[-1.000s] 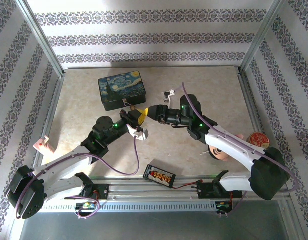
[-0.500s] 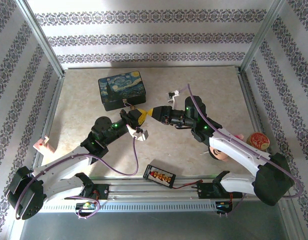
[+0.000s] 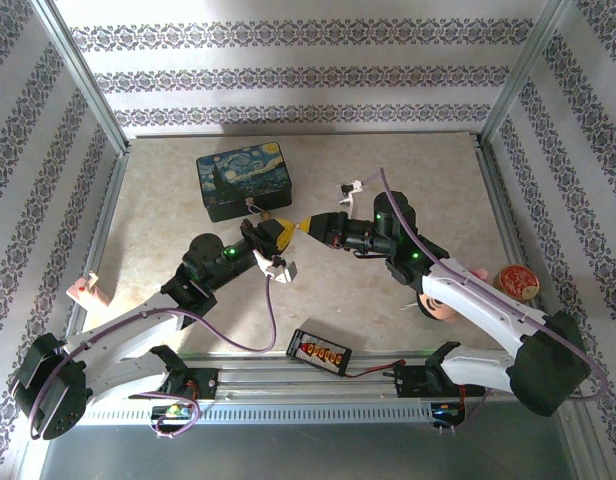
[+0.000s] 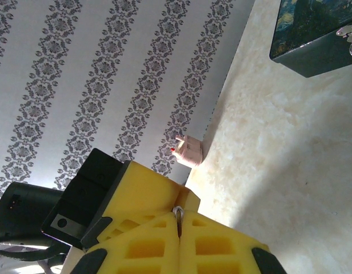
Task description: Unlock a padlock with a key
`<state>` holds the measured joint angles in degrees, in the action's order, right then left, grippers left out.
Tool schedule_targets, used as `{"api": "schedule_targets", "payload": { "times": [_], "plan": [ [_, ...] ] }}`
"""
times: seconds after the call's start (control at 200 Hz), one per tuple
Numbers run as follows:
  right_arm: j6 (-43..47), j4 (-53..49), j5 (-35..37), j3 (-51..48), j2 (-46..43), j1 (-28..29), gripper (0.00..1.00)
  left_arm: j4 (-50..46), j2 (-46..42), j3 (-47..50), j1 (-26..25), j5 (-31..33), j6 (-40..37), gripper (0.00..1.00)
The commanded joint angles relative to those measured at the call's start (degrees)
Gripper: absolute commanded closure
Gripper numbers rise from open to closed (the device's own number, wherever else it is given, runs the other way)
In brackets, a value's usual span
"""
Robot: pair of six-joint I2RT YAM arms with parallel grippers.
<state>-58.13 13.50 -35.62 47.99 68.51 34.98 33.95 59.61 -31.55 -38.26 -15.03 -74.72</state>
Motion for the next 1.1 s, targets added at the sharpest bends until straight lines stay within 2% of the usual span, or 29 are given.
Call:
{"api": "schedule_targets", "payload": {
  "times": [0.0,0.03,0.09,0.175,0.325,0.525,0.645,0.75,0.84,0.964,1.024,1.094],
  "plan": [
    [2.0,-0.9,1.1,-0.6,-1.5,-0.8,1.0,3.0,-1.6,-0.3,-0.6,-1.1,2.5,0.72],
    [2.3,-1.1,1.7,-0.8,-1.7,-0.8,1.0,3.1,-2.1,-0.2,-0.6,-1.6,4.2,0.59],
    [3.0,-1.3,2.8,-1.0,-2.2,-1.0,1.0,1.5,-3.9,-0.6,-0.6,-3.4,8.7,0.48],
    [4.6,-1.3,4.5,-1.4,-2.9,-1.2,1.0,-2.8,-7.5,-1.8,-0.5,-5.2,19.4,0.43],
    [7.3,-0.8,7.6,-2.1,-4.0,-1.6,1.0,-11.4,-13.9,-4.7,-0.5,-4.2,42.9,0.32],
    [9.3,1.5,7.8,-2.6,-3.6,-1.9,1.0,-25.7,-12.2,-13.5,0.0,3.2,74.4,0.32],
    [9.4,3.1,7.6,-3.2,-3.1,-1.9,1.0,-35.6,-6.0,-21.4,1.4,-4.6,85.8,0.3],
    [9.2,4.4,7.2,-3.7,-2.8,-1.9,1.0,-41.6,0.5,-27.6,2.2,-8.8,96.3,0.31],
    [9.3,5.7,7.1,-4.5,-3.0,-1.8,1.0,-38.1,2.7,-26.3,4.2,-11.8,107.2,0.33],
    [9.3,7.4,7.4,-5.7,-4.1,-1.9,1.0,-22.3,3.3,-19.2,9.0,-19.6,122.8,0.44],
    [9.4,7.7,7.7,-6.0,-4.7,-2.0,1.0,-17.2,3.6,-17.1,10.0,-21.3,126.3,0.46],
    [9.2,7.9,7.8,-6.1,-5.0,-2.0,1.0,-15.4,4.0,-16.1,10.1,-22.5,126.8,0.47]
  ]
}}
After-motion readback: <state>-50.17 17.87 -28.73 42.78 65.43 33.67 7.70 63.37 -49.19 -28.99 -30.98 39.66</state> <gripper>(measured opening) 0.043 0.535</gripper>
